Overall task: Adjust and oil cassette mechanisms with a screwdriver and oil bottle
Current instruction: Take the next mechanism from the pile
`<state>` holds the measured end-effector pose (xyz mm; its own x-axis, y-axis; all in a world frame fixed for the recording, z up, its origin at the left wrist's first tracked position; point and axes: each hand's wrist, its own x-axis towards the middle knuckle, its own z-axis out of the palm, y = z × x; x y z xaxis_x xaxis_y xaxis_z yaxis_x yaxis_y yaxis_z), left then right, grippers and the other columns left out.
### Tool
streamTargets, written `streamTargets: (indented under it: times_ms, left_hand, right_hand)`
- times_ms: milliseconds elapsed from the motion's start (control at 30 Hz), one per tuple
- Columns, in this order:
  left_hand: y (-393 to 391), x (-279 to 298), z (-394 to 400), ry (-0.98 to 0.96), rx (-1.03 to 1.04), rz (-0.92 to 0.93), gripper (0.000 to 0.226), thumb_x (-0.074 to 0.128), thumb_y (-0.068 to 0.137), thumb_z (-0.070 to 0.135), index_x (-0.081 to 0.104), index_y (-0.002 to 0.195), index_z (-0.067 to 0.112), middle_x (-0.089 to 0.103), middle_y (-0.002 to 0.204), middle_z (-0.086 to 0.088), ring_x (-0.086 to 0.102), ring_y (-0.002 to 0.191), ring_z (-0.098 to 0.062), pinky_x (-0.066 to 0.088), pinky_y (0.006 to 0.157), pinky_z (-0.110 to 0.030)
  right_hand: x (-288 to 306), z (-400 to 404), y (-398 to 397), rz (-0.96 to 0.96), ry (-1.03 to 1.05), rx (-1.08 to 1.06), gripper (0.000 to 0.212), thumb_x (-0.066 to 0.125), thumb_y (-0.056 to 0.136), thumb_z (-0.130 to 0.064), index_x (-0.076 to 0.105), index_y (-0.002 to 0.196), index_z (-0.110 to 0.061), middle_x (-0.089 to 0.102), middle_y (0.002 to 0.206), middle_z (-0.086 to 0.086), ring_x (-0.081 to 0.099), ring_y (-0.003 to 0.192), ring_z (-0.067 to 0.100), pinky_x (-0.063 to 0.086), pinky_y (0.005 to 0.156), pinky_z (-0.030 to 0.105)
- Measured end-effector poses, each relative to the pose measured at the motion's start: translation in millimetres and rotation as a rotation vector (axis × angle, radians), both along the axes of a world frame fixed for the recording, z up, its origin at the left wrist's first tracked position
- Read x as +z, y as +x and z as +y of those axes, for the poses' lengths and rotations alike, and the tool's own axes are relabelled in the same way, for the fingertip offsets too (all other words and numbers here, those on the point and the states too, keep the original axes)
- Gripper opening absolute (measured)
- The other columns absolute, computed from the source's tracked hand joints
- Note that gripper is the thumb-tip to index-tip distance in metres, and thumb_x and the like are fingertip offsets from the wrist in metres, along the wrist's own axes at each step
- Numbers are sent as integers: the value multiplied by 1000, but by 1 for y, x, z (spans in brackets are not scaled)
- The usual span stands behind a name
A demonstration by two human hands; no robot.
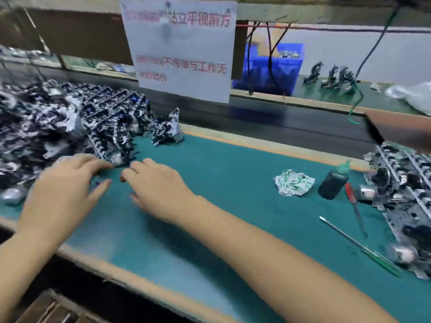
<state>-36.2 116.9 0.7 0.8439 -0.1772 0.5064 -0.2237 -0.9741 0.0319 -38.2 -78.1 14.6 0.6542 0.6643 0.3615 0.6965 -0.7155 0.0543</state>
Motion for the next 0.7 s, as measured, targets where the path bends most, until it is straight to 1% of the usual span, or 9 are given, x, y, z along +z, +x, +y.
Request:
streamTargets:
  times_ms: [100,200,300,367,433,500,600,667,700]
  left_hand:
    - [26,-6,64,57,223,29,56,88,57,6,58,104,1,56,90,-26,53,81,-46,48,69,-60]
    - [36,-17,102,133,295,183,56,90,56,8,58,99,-9,57,79,-32,58,71,-46,50,63,-58]
    - [38,-24,118,129,192,186,50,89,55,0,57,95,-4,59,70,-25,60,60,-39,50,54,-45]
    - [35,-27,123,110,89,149,53,87,58,1,54,99,8,61,72,-20,60,61,-35,44,52,-39]
    - [32,-26,123,79,29,151,63,91,55,11,51,104,19,64,80,-16,63,68,-34,50,56,-43]
    - [28,-19,115,48,14,164,69,93,50,13,52,105,24,64,83,-13,64,73,-34,53,60,-48]
    - [15,-5,94,5,-20,165,69,93,49,8,53,103,26,59,79,-6,61,73,-34,51,61,-51]
    - [6,6,74,9,-73,156,67,93,48,8,55,101,26,50,75,7,59,71,-32,49,60,-50]
    - [2,11,62,15,-106,162,65,92,49,13,55,100,30,47,76,12,59,72,-30,50,61,-50]
  right_hand:
    - [7,52,28,-104,-44,89,40,17,96,-17,40,128,-23,45,128,-9,44,119,9,46,86,20]
    - [13,92,50,-130,-138,148,40,23,100,-16,38,137,-18,43,139,-4,41,127,12,41,99,24]
    - [15,99,55,-3,-256,150,40,29,101,-14,43,138,-17,51,138,1,47,127,19,38,104,31]
    - [9,95,52,-39,-228,158,40,28,101,-15,40,139,-16,54,134,0,50,124,18,40,100,33]
    - [5,96,50,-113,-198,195,38,28,100,-15,40,136,-18,54,130,-3,54,119,14,44,92,29]
    - [9,94,50,-137,-155,223,34,31,100,-15,45,130,-20,51,127,-5,56,115,12,45,86,26]
    - [21,82,50,-108,-100,215,31,37,97,-13,46,126,-19,50,124,-4,56,113,14,42,82,26]
    - [26,64,46,-84,-77,198,29,41,96,-12,46,124,-19,52,121,-4,56,113,15,41,78,26]
    - [28,53,42,-81,-69,181,27,44,95,-14,47,122,-18,53,120,-5,56,112,15,41,77,26]
